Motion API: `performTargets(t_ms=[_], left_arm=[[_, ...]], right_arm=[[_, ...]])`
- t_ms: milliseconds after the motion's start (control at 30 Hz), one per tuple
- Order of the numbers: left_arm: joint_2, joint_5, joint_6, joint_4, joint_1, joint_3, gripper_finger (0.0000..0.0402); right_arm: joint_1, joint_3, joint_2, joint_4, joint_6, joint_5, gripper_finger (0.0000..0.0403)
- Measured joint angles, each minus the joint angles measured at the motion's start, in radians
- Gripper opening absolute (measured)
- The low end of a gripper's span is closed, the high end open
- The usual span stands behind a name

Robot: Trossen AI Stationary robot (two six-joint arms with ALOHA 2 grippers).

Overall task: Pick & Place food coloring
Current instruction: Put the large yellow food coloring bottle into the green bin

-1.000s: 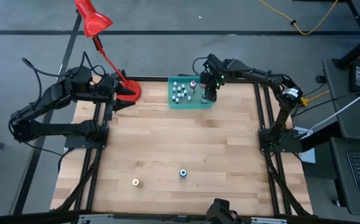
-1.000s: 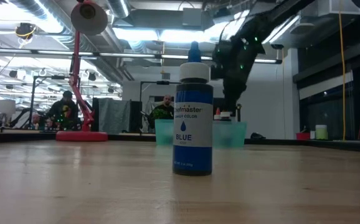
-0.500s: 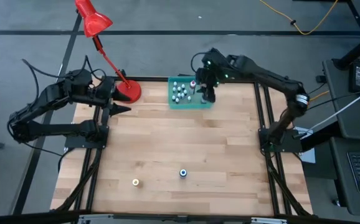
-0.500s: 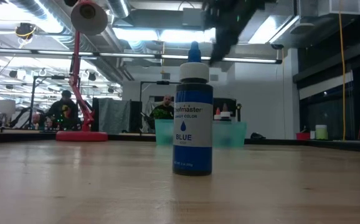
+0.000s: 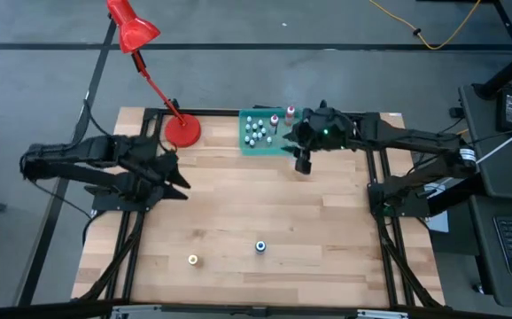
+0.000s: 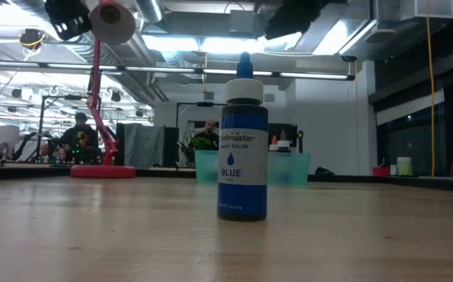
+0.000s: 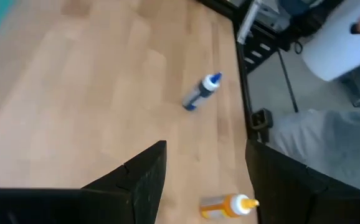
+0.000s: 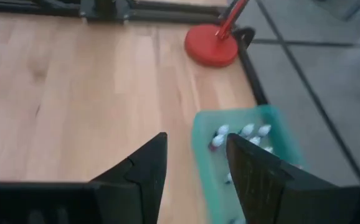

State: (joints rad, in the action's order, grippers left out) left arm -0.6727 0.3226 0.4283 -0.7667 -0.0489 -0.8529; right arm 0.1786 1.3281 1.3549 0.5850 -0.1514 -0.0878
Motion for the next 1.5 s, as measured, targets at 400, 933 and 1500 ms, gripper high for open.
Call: performTargets(t_ms=[400,933,1500], left_arm=[[-0.136,-0.406,0.437,0.173,0.553,0.005,0.0181],[-0.557,-0.631,0.864,0.275,0.908,-0.045,0.0134],[-0.615,-0.542,1.076,0.014,0.968,-0.045,0.0263]], right_arm=[[-0.034,-0.111,-0.056,-0.032,-0.023,0.003,0.0167],[-0.034,-0.111,-0.057,-0.052,-0.095,0.126,0.0167],[-0.034,-0.11,-0.057,-0.06,-0.111,0.145,0.0167]])
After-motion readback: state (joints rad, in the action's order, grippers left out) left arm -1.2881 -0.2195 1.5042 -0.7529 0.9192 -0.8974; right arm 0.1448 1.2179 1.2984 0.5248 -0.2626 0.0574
